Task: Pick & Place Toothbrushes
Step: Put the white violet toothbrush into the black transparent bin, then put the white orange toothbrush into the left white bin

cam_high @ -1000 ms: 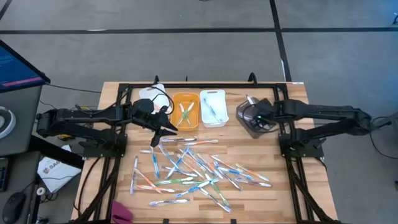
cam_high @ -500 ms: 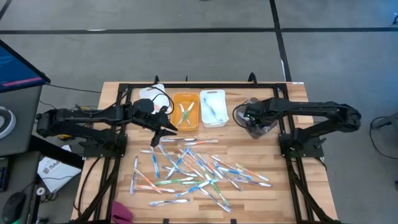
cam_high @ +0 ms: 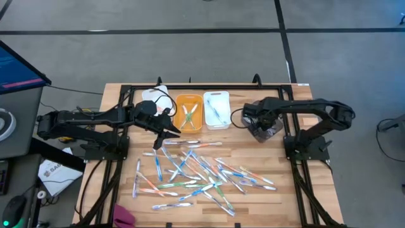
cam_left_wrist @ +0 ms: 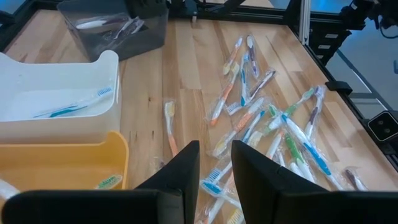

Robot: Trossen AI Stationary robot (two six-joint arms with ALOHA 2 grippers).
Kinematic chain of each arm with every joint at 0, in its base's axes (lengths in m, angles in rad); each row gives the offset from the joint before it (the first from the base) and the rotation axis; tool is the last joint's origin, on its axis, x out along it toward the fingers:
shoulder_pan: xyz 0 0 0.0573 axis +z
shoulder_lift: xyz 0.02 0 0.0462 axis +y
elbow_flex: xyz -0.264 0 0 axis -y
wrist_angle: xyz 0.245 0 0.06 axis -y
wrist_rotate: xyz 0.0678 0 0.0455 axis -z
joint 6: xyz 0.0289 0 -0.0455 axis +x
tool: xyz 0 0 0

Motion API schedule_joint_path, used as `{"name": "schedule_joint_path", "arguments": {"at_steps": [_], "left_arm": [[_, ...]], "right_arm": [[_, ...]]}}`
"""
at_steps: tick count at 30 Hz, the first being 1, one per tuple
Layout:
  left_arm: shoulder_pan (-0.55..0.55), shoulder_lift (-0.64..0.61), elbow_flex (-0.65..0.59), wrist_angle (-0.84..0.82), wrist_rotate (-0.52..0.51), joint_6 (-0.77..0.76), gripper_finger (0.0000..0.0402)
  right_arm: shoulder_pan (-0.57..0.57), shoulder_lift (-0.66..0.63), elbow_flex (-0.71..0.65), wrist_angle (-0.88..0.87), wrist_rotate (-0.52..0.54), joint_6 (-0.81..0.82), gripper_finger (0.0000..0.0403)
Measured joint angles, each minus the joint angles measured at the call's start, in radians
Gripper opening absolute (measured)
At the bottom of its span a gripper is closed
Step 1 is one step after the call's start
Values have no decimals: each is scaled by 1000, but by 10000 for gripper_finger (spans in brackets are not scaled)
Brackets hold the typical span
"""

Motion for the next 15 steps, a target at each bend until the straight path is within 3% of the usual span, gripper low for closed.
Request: {"name": "schedule_joint_path", "arguments": {"at_steps": [10,15], "left_arm": [[0,0,0,3,0,0,88],[0,0,0,3,0,0,88]], "right_arm": [[-1,28,50,-11,1,-46,67],[0,28,99,-128,2,-45,102]]}}
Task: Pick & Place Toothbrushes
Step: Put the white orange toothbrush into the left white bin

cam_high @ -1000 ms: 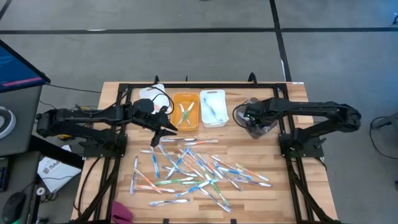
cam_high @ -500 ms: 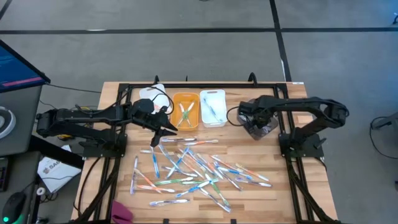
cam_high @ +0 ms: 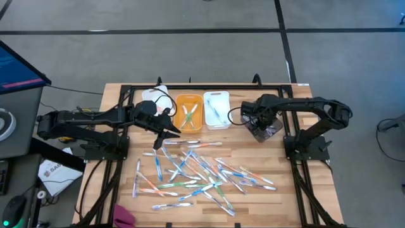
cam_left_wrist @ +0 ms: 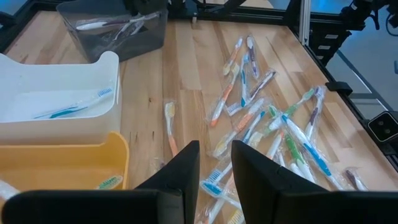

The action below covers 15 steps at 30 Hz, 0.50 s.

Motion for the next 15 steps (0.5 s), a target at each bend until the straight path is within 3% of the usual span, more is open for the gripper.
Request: {"name": "schedule_joint_path", "arguments": {"at_steps": [7,15], "left_arm": [[0,0,0,-2,0,0,88],[0,0,0,-5,0,0,88]], "right_arm": [[14,-10,123,-201,7,71,124],[181,-111,258,-239,-27,-37,121]]}}
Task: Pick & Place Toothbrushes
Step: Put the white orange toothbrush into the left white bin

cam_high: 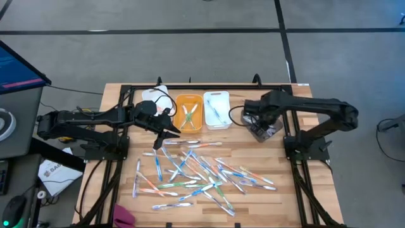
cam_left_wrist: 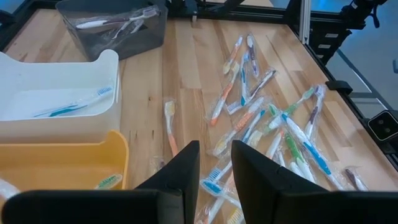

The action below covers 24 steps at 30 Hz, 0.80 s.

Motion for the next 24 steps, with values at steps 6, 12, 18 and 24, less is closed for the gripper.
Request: {"name": "schedule_joint_path", "arguments": {"at_steps": [6,12,18,24], "left_arm": [[0,0,0,-2,0,0,88],[0,0,0,-3,0,0,88],[0,0,-43,2,0,0,88],[0,0,-93,23,0,0,88]], "right_arm": [[187,-73,12,59,-9,-17,123],[358,-79,12,78,-11,109,123],[526,-79,12,88,-29,324,123],[679,-79,11,85,-30,449,123]]}}
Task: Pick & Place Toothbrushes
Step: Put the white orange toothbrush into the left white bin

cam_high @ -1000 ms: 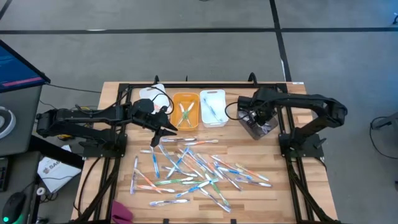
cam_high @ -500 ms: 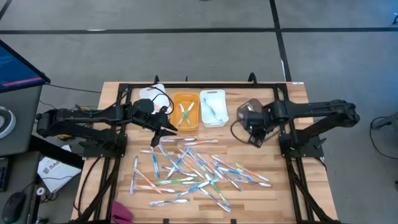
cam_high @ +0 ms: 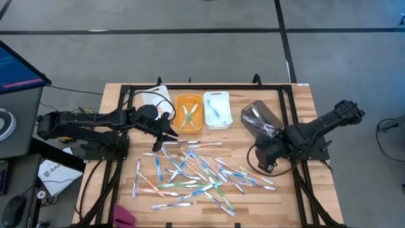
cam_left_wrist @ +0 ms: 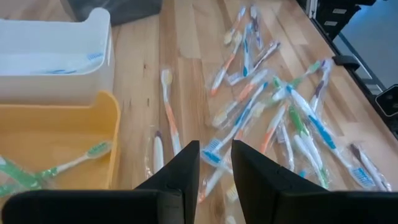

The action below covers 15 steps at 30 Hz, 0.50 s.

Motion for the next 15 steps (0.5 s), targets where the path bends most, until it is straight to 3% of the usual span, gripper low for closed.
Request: {"name": "schedule_joint_path", "arguments": {"at_steps": [15], "left_arm": [[0,0,-10,58,0,-5,88]], "right_arm": [[343,26,0,-24,11,548,123]]}}
